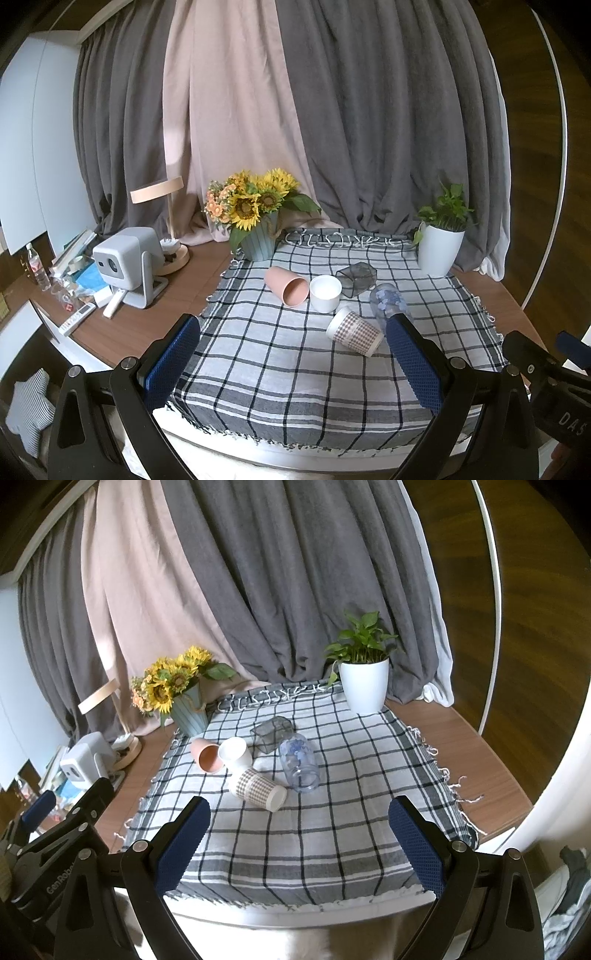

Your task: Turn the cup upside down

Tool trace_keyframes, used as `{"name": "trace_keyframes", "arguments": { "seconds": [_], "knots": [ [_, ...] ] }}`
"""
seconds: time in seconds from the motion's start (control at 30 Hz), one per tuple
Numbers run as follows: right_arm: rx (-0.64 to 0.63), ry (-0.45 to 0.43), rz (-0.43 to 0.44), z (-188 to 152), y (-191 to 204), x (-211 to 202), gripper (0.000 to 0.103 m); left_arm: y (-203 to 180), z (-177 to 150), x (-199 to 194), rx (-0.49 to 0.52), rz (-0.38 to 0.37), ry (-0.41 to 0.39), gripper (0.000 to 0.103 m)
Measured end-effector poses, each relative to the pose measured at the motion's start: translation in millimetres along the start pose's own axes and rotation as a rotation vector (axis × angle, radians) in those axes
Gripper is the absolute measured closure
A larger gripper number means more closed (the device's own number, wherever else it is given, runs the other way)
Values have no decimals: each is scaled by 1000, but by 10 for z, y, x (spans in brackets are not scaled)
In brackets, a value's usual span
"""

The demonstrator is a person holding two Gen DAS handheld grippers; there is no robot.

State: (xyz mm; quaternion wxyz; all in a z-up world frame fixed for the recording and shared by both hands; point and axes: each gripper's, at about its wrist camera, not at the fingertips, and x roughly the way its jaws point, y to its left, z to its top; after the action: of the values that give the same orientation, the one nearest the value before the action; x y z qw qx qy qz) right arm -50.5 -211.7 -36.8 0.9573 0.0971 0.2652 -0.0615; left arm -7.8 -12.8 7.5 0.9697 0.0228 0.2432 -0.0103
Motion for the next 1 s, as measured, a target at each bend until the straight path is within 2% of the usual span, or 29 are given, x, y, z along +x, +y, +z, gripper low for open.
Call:
{"name": "trace_keyframes", "arguments": {
  "seconds": [0.2,0.37,0.47,0.67,0.8,1.0],
  "knots": [
    [-37,40,9,-20,58,112,5,-46,-89,80,-10,40,54,0],
    [-52,105,11,-25,163,352,2,123,-86,318,-54,75,108,0],
    [-63,151,43,18,266,584,2,248,-68,509,-65,99,132,0],
    [-125,206,99,148,629,1066,2,548,9,1021,-90,127,187,0],
    [-169,225,103,288,957,1444,2,816,88,1457,-128,143,249,0],
    [-204,313,129,537,1400,2182,2,1173,186,2147,-133,189,329,0]
  ]
}}
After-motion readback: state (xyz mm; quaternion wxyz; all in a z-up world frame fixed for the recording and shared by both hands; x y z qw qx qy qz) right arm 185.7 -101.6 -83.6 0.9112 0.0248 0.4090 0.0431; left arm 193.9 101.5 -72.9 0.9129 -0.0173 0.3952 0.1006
